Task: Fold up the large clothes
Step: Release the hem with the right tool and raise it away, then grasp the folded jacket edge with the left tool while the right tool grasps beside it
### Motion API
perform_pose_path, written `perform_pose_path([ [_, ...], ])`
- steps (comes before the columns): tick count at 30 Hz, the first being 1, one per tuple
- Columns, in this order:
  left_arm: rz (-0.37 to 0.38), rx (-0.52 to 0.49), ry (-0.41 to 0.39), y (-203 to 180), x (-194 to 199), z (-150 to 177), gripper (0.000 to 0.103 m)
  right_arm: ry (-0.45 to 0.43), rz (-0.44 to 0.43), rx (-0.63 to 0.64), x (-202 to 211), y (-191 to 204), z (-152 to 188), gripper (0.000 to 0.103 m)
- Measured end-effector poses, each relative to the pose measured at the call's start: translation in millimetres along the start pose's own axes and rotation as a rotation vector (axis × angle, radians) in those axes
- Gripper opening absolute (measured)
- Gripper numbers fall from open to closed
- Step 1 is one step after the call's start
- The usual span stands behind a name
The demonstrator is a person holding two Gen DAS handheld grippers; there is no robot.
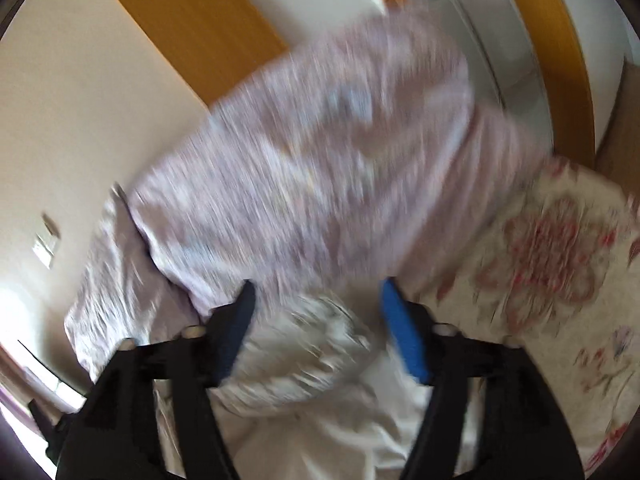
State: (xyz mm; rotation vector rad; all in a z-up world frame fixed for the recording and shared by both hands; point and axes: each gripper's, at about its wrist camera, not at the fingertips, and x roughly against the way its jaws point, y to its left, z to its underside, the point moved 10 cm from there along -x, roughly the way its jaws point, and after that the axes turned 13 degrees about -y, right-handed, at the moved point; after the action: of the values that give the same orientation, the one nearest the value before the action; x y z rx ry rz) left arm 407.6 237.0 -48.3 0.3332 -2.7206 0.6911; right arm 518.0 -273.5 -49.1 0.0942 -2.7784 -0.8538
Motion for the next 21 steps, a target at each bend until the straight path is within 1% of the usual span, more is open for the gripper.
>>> perform_pose_path([
  [1, 0.007, -0.029, -0.03, -3.6, 8.1, -5.7, 0.088, -0.014, -0.012, 0.034, 5.3, 5.2, -2.4, 0.07],
  [3, 0.011, -0.076, -0.048, -10.8, 19.4, -7.2, 0.088, 0.016, -0.015, 0.138, 9.7, 15.4, 4.5, 0.07],
  [6, 0.028, -0.172, -0.057, -29.9, 34.8, 7.5, 0.088, 0.096, -0.006, 0.354, 12.9, 29.0, 38.7, 0.067],
  [8, 0.036, -0.221, -0.055, -40.2, 37.4, 20.2, 0.089, 0.149, 0.005, 0.421, 10.3, 30.4, 61.4, 0.063],
  [10, 0.015, -0.282, -0.033, -47.6, 30.8, 38.0, 0.089, 0.207, 0.019, 0.441, 3.6, 26.5, 83.3, 0.061],
  [12, -0.011, -0.313, -0.005, -45.9, 22.1, 52.5, 0.089, 0.245, 0.035, 0.457, -2.8, 22.8, 98.7, 0.06],
  [16, -0.077, -0.337, 0.039, -31.1, -1.0, 74.4, 0.088, 0.284, 0.095, 0.521, -14.9, 13.6, 122.3, 0.06],
  [19, -0.131, -0.326, 0.08, -15.7, -20.4, 86.6, 0.088, 0.301, 0.12, 0.538, -22.6, 8.1, 132.6, 0.06],
  [21, -0.155, -0.322, 0.093, -10.2, -28.5, 90.4, 0.089, 0.312, 0.135, 0.539, -28.5, 5.8, 136.3, 0.06],
])
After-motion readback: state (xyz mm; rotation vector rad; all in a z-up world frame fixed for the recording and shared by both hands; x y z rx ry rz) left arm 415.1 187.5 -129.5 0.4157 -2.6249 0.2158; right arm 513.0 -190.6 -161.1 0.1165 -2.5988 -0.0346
